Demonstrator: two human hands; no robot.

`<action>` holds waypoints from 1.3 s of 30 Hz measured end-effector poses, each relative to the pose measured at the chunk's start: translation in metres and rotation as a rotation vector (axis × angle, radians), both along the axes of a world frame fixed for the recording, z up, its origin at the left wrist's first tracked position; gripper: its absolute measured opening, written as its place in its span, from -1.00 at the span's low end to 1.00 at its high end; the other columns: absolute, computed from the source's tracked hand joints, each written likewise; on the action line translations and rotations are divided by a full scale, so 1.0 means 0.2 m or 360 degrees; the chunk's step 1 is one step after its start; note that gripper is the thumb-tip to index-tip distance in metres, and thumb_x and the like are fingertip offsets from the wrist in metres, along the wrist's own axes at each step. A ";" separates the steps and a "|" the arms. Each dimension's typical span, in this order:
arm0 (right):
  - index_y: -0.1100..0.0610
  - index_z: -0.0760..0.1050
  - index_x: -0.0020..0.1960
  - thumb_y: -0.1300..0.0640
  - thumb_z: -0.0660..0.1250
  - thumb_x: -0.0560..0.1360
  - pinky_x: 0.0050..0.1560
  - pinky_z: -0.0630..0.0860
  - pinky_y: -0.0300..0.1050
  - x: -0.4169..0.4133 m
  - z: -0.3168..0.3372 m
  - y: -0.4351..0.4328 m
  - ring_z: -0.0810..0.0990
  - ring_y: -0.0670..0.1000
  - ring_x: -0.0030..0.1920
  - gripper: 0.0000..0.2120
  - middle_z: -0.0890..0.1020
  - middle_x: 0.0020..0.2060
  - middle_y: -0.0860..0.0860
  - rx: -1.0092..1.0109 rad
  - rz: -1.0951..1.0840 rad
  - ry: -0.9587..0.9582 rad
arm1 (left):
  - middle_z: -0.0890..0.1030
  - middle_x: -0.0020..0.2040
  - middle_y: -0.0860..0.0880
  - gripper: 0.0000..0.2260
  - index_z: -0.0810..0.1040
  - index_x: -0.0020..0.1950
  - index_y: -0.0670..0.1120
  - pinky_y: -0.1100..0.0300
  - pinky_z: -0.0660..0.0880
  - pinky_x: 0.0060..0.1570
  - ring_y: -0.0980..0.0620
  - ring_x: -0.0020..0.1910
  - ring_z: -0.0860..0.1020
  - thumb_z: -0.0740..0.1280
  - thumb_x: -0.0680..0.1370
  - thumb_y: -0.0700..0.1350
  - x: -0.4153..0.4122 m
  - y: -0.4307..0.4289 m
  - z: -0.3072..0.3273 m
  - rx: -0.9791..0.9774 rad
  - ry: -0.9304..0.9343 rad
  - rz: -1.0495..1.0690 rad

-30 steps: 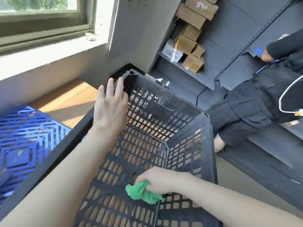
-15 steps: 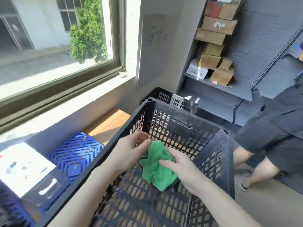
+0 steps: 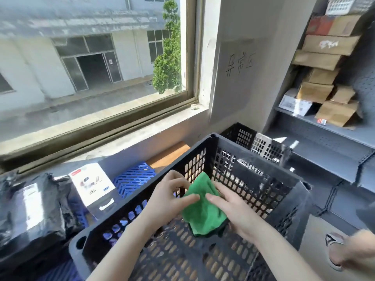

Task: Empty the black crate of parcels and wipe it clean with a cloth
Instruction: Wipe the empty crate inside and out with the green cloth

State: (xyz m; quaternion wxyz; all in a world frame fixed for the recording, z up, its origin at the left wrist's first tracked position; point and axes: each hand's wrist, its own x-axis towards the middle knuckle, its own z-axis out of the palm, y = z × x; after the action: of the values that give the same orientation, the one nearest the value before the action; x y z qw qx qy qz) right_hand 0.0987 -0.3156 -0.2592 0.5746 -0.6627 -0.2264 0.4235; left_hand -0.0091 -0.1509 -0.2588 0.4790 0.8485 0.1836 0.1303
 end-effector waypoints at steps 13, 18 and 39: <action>-0.19 0.35 0.34 0.10 0.58 0.27 0.12 0.55 -0.19 0.13 0.00 -0.05 0.63 -0.13 0.07 -0.27 0.62 0.12 -0.04 0.0063 0.0562 -0.0299 | 0.70 -0.14 0.01 -0.93 0.56 -0.02 -0.05 0.13 0.61 -0.10 0.07 -0.15 0.67 0.41 0.53 -0.13 -0.04 -0.29 0.11 -0.0333 -0.0341 0.0766; -0.01 0.53 0.10 0.25 0.52 0.37 0.05 0.60 -0.02 0.14 -0.05 0.04 0.64 0.07 0.01 -0.63 0.66 -0.04 0.08 0.0154 0.0283 -0.0236 | 0.69 -0.10 -0.03 -0.76 0.55 0.02 -0.02 0.25 0.56 -0.14 0.05 -0.11 0.67 0.51 0.43 -0.19 -0.13 -0.30 0.09 -0.0410 -0.0454 0.1104; 0.09 0.58 0.19 0.40 0.37 0.41 0.07 0.58 0.15 0.26 0.00 0.49 0.61 0.23 0.15 -0.59 0.62 0.13 0.21 0.0226 0.1290 0.0535 | 0.69 0.01 -0.04 -0.77 0.52 0.16 0.08 0.03 0.62 -0.13 -0.02 -0.01 0.68 0.38 0.56 -0.18 -0.32 -0.24 0.06 -0.0653 -0.0251 0.1492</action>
State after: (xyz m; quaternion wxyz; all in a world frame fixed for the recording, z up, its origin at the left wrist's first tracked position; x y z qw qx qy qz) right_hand 0.1506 -0.2176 -0.2601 0.4351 -0.4011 -0.4000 0.6999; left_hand -0.0726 -0.1992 -0.2460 0.5381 0.5512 0.5293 0.3557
